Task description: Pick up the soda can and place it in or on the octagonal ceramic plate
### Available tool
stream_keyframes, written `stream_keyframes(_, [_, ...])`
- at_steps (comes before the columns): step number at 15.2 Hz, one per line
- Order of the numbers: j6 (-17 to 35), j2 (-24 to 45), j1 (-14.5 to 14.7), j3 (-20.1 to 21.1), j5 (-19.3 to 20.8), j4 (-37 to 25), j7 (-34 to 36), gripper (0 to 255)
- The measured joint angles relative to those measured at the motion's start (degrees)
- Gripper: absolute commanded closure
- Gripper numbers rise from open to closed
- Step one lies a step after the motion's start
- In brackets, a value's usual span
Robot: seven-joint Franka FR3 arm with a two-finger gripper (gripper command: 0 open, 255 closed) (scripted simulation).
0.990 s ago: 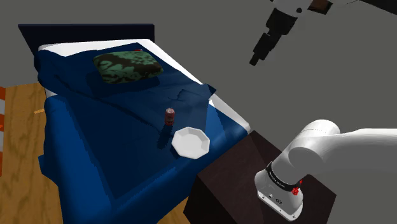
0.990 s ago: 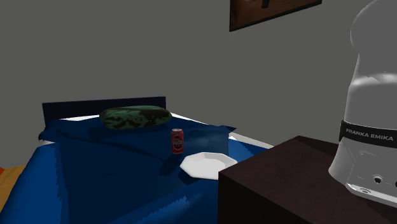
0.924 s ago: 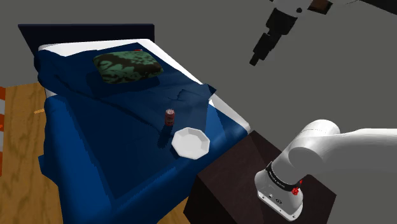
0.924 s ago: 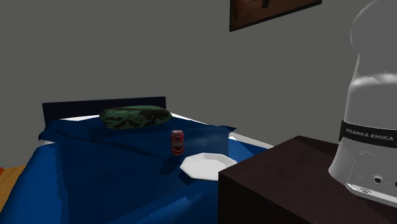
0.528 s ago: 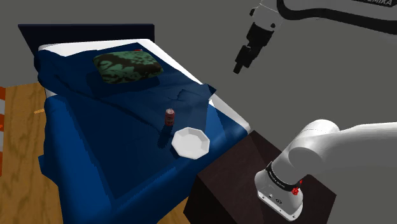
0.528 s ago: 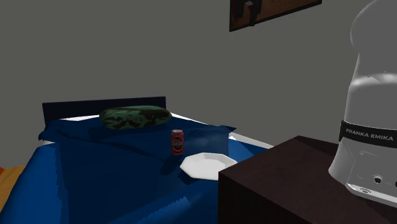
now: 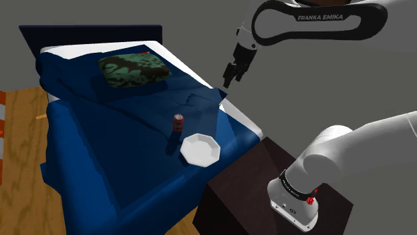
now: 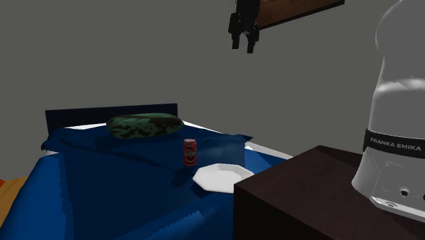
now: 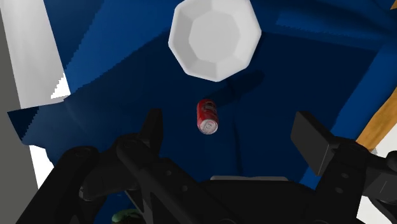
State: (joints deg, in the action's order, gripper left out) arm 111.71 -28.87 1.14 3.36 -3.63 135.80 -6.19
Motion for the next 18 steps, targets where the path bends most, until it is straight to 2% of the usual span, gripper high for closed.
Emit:
stream_keyframes(11, [16.2, 21.9, 0.1, 2.5, 1.6, -4.3, 3.6, 0])
stream_keyframes(18, [22.6, 37.7, 0.7, 3.0, 4.3, -12.7, 6.7, 0])
